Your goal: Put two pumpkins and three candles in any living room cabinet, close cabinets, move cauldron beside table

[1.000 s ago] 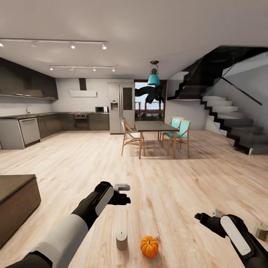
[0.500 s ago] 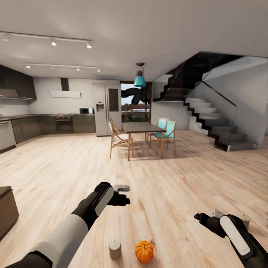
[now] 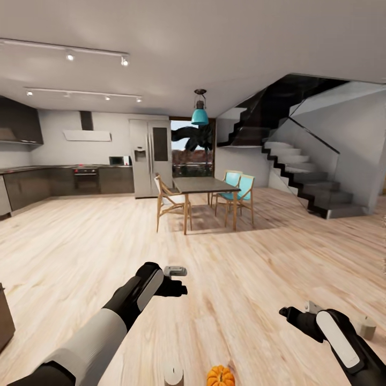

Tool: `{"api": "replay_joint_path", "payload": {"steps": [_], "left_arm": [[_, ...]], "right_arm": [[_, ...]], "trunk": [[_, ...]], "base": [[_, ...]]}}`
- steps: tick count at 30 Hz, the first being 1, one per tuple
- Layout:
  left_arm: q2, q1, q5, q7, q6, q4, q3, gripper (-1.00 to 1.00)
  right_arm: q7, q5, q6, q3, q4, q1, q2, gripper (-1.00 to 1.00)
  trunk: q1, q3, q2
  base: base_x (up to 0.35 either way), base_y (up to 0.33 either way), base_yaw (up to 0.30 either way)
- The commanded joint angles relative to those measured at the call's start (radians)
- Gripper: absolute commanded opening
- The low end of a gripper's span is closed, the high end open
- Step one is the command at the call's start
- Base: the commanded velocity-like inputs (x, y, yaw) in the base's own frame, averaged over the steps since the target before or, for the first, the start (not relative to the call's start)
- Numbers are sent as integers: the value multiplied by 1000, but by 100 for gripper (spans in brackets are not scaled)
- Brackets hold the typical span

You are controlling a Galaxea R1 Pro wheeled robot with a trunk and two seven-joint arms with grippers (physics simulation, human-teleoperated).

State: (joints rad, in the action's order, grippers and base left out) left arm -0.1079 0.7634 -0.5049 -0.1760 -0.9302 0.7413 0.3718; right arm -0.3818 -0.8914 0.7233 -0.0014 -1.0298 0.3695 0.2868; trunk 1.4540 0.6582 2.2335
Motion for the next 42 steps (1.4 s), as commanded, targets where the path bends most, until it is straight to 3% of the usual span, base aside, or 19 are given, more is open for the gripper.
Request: {"api": "replay_joint_path", "payload": {"steps": [1, 16, 28, 34, 42], "left_arm": [[1, 1, -11, -10, -2, 1, 3, 100], [4, 1, -10, -13, -3, 0, 1, 100], [3, 1, -11, -20, -2, 0, 1, 100], [0, 1, -20, -115, -2, 0, 0, 100], [-1, 1, -23, -140, -1, 0, 0, 100]], "right_arm": [[-9, -11, 2, 0, -2, 1, 0, 100], [-9, -10, 2, 0, -1, 0, 0, 100], [-7, -6, 2, 9, -2, 0, -1, 100], [-3, -5, 2, 12, -3, 0, -1, 100], [-2, -8, 1, 8, -3, 0, -1, 100]], "trunk": [[0, 1, 1], [0, -2, 1], [46, 36, 85], [69, 54, 127], [100, 80, 183]], "base": [[262, 136, -181], [119, 43, -56], [1, 0, 0], [0, 0, 0], [0, 0, 0]]}}
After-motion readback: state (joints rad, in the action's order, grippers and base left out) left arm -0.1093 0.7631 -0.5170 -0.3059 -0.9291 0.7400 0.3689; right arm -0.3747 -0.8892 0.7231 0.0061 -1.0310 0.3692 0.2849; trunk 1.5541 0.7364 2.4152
